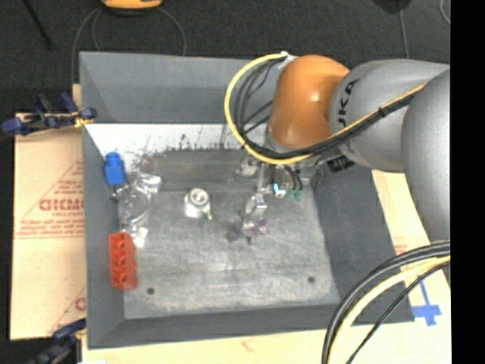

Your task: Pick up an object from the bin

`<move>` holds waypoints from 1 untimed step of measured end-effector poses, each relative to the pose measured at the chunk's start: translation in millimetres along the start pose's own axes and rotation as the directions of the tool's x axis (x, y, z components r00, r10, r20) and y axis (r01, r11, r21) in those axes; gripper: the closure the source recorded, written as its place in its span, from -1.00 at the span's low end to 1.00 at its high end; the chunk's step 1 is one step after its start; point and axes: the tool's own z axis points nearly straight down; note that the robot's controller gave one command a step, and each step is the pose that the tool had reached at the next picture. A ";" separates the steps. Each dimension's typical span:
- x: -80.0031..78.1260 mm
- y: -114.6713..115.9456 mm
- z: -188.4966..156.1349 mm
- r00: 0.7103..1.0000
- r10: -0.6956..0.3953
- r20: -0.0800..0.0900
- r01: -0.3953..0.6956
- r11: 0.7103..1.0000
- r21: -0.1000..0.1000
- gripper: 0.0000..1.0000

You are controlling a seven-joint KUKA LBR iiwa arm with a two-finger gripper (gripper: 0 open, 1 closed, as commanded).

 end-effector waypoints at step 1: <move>43.2 13.0 30.1 0.955 0.297 0.001 -0.297 0.955 -0.004 -1.00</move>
Offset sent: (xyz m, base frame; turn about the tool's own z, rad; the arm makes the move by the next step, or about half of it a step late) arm -0.0429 0.0124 -0.0291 0.3046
